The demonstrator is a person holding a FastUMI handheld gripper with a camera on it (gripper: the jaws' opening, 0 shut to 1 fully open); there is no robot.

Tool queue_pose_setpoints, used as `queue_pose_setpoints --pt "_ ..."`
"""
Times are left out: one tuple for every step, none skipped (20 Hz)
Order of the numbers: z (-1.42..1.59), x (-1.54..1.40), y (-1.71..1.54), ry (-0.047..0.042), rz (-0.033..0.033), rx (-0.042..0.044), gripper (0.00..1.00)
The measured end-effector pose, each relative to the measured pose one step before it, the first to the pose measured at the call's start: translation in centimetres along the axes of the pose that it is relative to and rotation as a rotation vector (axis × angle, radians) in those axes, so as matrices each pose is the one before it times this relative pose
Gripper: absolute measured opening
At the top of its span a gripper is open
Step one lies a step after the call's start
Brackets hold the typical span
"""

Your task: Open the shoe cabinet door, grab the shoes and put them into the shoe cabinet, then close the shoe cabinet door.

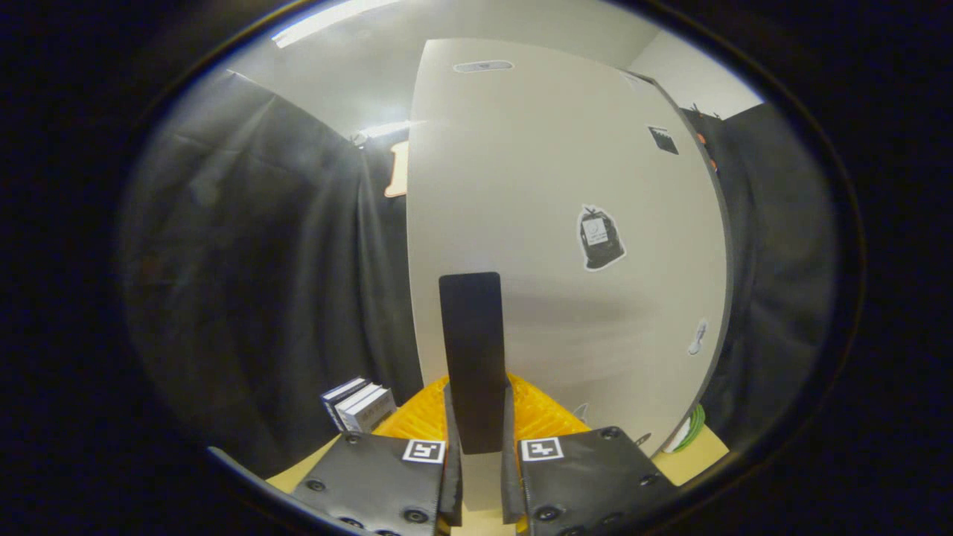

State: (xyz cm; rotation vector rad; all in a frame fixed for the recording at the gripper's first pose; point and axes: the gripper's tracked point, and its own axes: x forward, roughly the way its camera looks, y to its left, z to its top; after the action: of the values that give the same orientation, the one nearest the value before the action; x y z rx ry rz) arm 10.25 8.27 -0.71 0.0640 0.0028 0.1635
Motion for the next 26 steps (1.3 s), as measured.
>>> queue_pose_setpoints --pt "0.025 -0.365 -0.156 0.00575 0.02274 0.00281 0.22" --pt "0.012 -0.534 -0.114 0.00646 0.02251 0.00028 0.23" --pt "0.007 -0.419 -0.258 0.00541 0.01979 -0.00171 0.23" --pt "-0.047 -0.101 -0.237 0.00272 0.01663 -0.00181 0.23" --pt "-0.004 -0.238 -0.250 0.00447 0.01408 -0.00160 0.23" --pt "-0.052 -0.260 -0.299 0.00255 0.01132 0.00126 0.23" --pt "-0.042 -0.214 -0.278 0.00019 0.00958 0.00153 0.23" --pt "-0.025 -0.144 -0.344 -0.00015 0.00880 0.00149 0.23" --pt "0.033 -0.152 -0.322 0.00076 0.00637 0.00034 0.23" --pt "-0.025 -0.322 -0.247 0.00075 0.00491 -0.00214 0.22" --pt "-0.028 -0.233 -0.204 0.00230 0.00270 -0.00020 0.22" --pt "-0.025 -0.498 -0.243 0.00228 0.00017 0.00264 0.22" --pt "0.158 -0.435 -0.197 0.00374 -0.00066 0.00250 0.22" --pt "-0.038 -0.368 -0.338 0.00264 -0.00287 0.00215 0.22" --pt "0.029 -0.218 -0.334 0.00189 -0.00486 -0.00140 0.22" --pt "-0.019 -0.169 -0.193 0.00063 -0.00672 -0.00235 0.22" --pt "0.044 -0.206 -0.255 0.00008 -0.00797 -0.00259 0.22" --pt "-0.022 -0.131 -0.277 0.00002 -0.00877 -0.00039 0.22" --pt "-0.058 -0.146 -0.262 0.00233 -0.00849 -0.00158 0.22" --pt "0.073 -0.154 -0.300 -0.00040 -0.00965 -0.00095 0.22" --pt "-0.126 -0.173 -0.249 0.00398 -0.00927 -0.00368 0.22" --pt "0.147 -0.211 -0.436 -0.00212 -0.00997 0.00038 0.21" --pt "-0.030 -0.166 -0.288 0.00160 -0.00831 0.00458 0.21" --pt "0.109 -0.149 -0.127 -0.00292 -0.00468 0.00947 0.21" --pt "0.113 0.023 -0.091 -0.00356 -0.00447 0.01130 0.21" --pt "0.027 -0.079 -0.159 -0.00138 -0.00625 0.00853 0.20"
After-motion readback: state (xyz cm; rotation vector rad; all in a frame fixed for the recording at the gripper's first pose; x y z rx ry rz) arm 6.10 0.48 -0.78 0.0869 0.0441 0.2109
